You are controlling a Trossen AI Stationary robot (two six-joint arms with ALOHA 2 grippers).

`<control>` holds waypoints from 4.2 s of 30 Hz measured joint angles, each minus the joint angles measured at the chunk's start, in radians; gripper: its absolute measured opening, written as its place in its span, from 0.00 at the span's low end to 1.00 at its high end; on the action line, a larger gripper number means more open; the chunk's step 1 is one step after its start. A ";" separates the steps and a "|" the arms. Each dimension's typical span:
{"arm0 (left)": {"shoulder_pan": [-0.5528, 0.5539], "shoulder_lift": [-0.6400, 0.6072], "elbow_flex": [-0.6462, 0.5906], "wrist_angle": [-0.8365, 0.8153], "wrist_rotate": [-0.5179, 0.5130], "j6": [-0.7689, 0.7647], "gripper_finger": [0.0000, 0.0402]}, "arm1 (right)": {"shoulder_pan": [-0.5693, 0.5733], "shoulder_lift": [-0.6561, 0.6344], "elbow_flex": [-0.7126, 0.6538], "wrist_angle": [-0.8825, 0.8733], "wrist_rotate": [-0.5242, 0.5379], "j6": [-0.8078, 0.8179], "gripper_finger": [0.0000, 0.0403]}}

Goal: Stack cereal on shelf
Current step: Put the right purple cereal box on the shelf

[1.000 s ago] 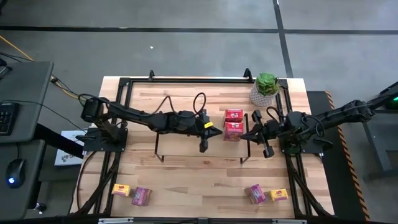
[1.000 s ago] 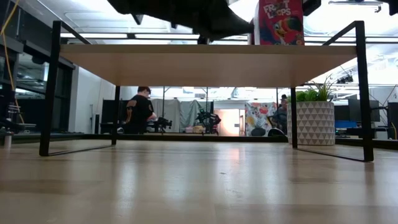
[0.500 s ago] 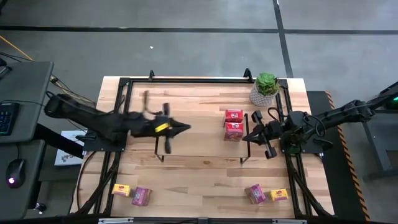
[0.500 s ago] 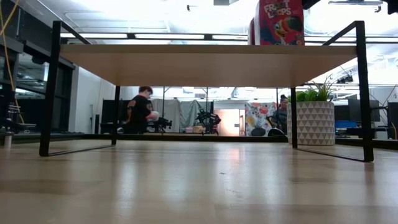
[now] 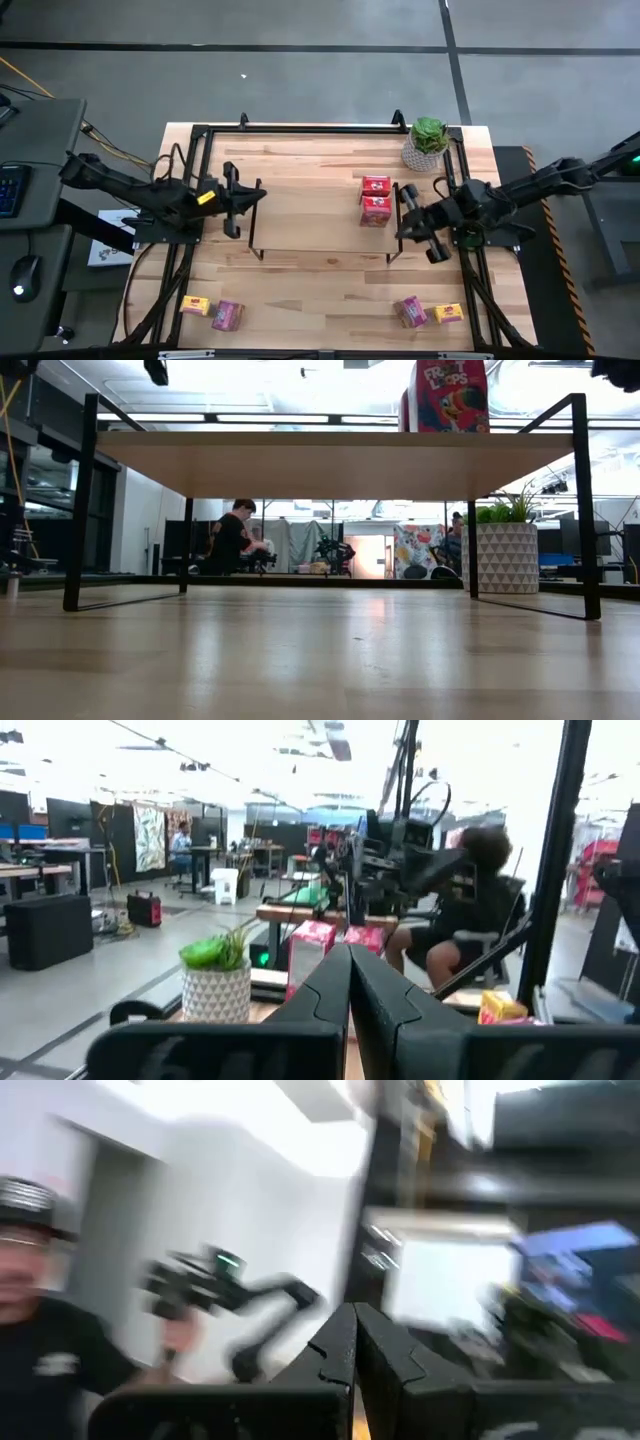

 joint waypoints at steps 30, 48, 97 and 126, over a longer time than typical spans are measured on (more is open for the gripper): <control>0.000 -0.022 0.000 -0.043 0.000 0.034 0.00 | 0.432 0.576 1.309 -2.241 0.609 1.210 0.75; 0.000 -0.022 0.000 -0.056 0.000 0.028 0.00 | 0.583 0.918 1.338 -2.482 0.374 1.986 0.75; 0.000 -0.022 0.000 -0.080 0.000 0.008 0.00 | 0.568 1.134 1.337 -2.425 0.205 2.016 0.75; 0.000 -0.022 0.000 -0.071 0.000 0.008 0.00 | 0.480 1.141 1.350 -2.253 -0.109 1.447 0.27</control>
